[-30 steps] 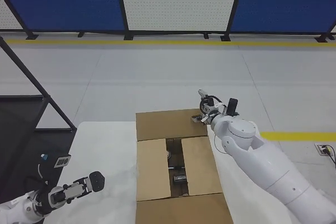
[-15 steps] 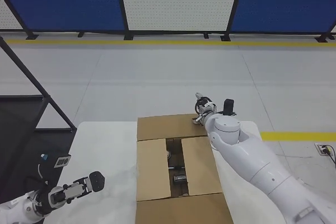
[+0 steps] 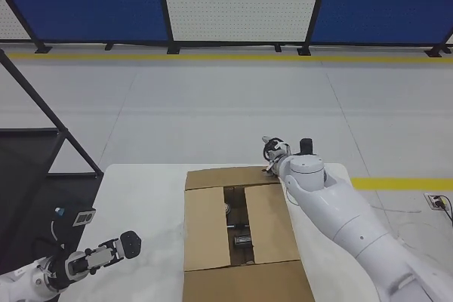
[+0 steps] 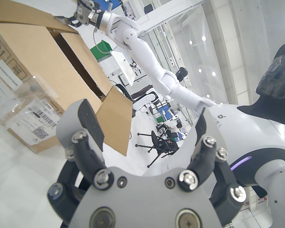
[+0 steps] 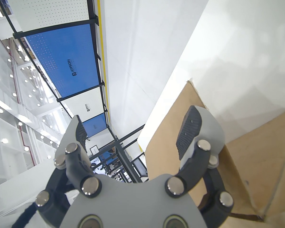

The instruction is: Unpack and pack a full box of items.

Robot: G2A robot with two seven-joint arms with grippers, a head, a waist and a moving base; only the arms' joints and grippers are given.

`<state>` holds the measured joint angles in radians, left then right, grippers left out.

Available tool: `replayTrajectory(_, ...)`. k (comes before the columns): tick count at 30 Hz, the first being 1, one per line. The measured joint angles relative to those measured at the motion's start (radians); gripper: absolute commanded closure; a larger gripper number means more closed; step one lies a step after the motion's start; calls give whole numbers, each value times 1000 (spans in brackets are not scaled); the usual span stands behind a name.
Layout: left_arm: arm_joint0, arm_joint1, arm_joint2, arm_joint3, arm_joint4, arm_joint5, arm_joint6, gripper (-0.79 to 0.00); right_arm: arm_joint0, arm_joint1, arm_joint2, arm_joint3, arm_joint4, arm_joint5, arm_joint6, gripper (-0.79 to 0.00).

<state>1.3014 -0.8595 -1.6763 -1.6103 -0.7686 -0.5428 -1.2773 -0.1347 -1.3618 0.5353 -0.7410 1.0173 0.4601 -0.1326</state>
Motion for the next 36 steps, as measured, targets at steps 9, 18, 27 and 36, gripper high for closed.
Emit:
replayTrajectory(9, 0, 0, 0, 0, 0, 0, 0, -785, -24, 30, 56, -2, -90, 40, 155, -785)
replayTrajectory(18, 0, 0, 0, 0, 0, 0, 0, -785, -69, 74, 116, -55, -202, 60, 278, -785)
replayTrajectory(27, 0, 0, 0, 0, 0, 0, 0, -785, -130, 108, 200, -150, -258, 73, 292, -785)
replayTrajectory(36, 0, 0, 0, 0, 0, 0, 0, -785, -162, 112, 268, -191, -260, 47, 280, -785)
